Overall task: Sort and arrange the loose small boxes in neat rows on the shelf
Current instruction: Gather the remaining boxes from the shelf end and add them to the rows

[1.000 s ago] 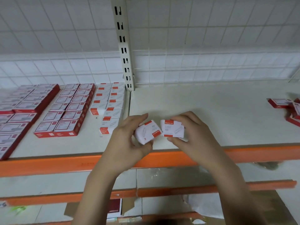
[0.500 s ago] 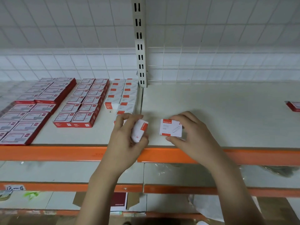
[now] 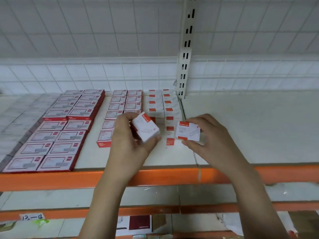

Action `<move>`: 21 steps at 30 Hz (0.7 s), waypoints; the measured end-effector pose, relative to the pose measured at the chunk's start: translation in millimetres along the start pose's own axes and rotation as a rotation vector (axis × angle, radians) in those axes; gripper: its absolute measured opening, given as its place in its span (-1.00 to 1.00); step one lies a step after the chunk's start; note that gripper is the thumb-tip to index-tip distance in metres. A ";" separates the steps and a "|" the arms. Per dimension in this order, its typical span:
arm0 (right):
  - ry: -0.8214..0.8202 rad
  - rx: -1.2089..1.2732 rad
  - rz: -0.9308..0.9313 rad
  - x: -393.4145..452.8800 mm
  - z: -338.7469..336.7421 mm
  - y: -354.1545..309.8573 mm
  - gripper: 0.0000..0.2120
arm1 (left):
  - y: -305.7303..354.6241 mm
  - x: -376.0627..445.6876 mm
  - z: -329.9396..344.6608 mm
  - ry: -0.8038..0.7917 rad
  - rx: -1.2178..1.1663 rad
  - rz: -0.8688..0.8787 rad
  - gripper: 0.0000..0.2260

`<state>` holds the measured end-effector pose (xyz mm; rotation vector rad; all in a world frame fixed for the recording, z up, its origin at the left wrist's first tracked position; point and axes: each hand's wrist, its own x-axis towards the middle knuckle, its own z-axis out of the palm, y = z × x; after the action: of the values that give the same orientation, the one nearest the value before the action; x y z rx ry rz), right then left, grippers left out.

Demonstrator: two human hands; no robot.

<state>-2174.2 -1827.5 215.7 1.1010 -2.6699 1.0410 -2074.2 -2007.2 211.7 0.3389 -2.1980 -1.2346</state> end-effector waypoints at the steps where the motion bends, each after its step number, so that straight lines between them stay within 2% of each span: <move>1: 0.004 0.000 0.009 2.4 6.2 -6.7 -0.58 | -3.8 2.5 -9.1 0.019 -0.002 0.008 -0.51; 5: 0.031 0.019 0.031 8.6 29.1 -30.8 -0.55 | -21.9 12.3 -41.5 0.019 0.137 0.115 -0.37; 9: 0.011 -0.029 0.042 12.6 45.3 -49.2 -0.55 | -33.4 18.4 -61.5 -0.010 0.186 0.135 -0.49; 13: -0.018 -0.133 0.040 17.9 54.5 -58.9 -0.52 | -39.8 20.5 -74.3 -0.019 0.163 0.067 -0.53; 16: -0.035 -0.235 0.039 24.3 57.9 -60.2 -0.51 | -41.9 23.3 -77.6 -0.047 0.176 0.120 -0.56; 21: -0.115 -0.273 0.049 42.1 63.7 -51.1 -0.51 | -45.7 29.9 -75.4 -0.148 0.182 0.054 -0.39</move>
<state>-2160.7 -1918.1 208.4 1.0738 -2.8318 0.6101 -2055.2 -2098.4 214.1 0.2659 -2.4373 -1.0636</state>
